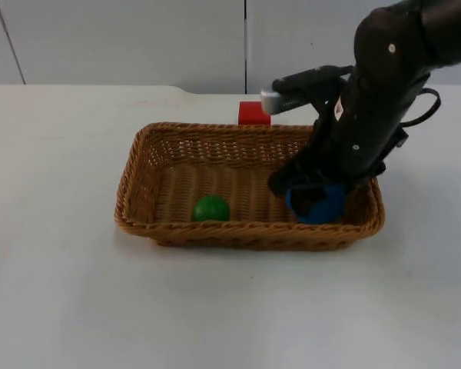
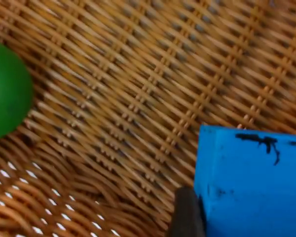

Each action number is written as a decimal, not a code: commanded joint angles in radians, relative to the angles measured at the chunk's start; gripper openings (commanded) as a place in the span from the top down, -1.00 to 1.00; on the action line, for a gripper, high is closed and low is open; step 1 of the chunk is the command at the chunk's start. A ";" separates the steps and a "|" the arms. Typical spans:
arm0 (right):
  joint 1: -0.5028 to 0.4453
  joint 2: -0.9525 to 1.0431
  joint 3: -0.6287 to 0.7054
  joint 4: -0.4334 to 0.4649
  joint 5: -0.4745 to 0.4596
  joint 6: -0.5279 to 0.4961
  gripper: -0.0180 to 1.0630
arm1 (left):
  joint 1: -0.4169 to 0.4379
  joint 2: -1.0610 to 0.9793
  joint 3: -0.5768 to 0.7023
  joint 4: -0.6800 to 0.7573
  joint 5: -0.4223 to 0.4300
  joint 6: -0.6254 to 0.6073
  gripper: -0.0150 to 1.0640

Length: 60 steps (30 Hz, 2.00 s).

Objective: Place all geometric objects except the red cube into the basket.

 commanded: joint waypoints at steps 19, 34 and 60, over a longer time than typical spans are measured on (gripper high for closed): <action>0.007 -0.502 -0.010 0.002 0.159 -0.045 -0.66 | 0.002 -0.006 0.002 -0.004 -0.014 0.000 -0.97; 0.007 -1.007 0.359 0.003 0.056 -0.050 -0.66 | 0.002 -0.134 0.002 -0.004 -0.002 0.038 -0.97; 0.007 -2.074 0.780 0.028 0.360 -0.053 -0.66 | 0.002 -0.830 0.123 -0.007 0.259 0.041 -0.97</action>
